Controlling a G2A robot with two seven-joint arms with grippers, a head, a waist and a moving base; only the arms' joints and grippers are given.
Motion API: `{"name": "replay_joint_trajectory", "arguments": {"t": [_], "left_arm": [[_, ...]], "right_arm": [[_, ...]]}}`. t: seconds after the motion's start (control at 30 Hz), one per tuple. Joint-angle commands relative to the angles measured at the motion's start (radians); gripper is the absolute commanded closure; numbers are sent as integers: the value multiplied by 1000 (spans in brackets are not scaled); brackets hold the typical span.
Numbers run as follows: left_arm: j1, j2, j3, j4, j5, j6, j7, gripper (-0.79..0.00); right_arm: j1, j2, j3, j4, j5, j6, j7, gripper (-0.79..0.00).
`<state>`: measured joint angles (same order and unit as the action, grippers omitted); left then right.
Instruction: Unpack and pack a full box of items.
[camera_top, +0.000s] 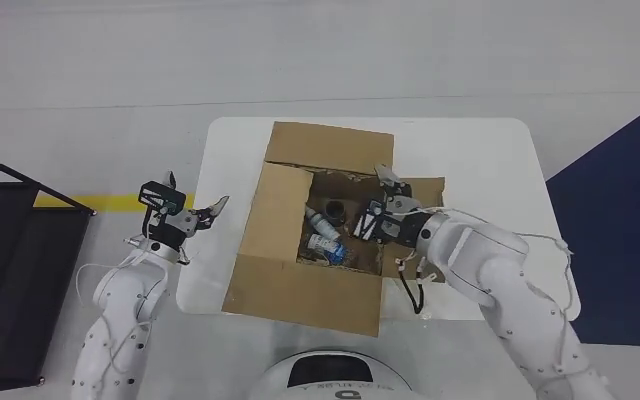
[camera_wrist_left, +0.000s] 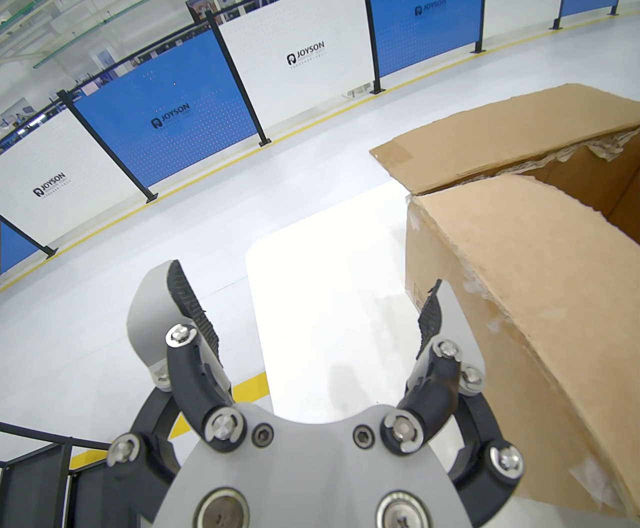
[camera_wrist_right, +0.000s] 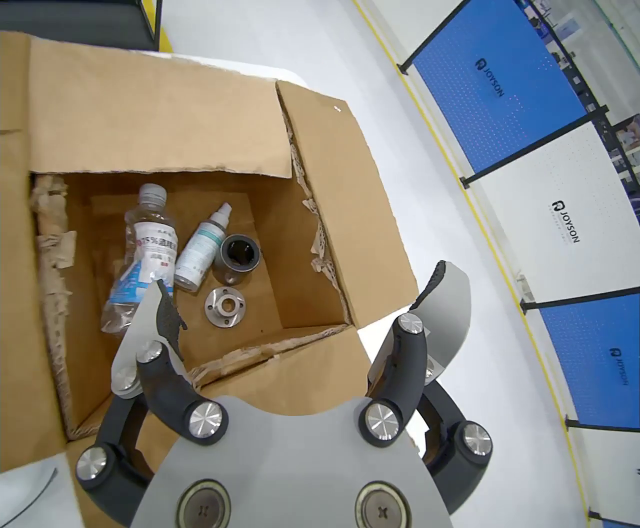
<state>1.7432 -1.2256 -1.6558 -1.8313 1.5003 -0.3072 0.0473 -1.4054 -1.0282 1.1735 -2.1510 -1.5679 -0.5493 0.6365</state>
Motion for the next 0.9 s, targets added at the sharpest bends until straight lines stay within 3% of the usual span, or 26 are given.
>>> {"name": "replay_joint_trajectory", "arguments": {"t": [0.0,0.17,0.27,0.53,0.87], "left_arm": [[0,0,0,0,0,0,0,-785],[0,0,0,0,0,0,0,-785],[0,0,0,0,0,0,0,-785],[0,0,0,0,0,0,0,-785],[0,0,0,0,0,0,0,-785]], "right_arm": [[-3,0,7,-1,6,-1,-5,-785],[-3,0,7,-1,6,-1,-5,-785],[39,-5,-66,61,-45,-75,23,-785],[337,-102,-408,327,-122,5,96,-785],[482,-198,-577,507,-180,139,39,-785]]}}
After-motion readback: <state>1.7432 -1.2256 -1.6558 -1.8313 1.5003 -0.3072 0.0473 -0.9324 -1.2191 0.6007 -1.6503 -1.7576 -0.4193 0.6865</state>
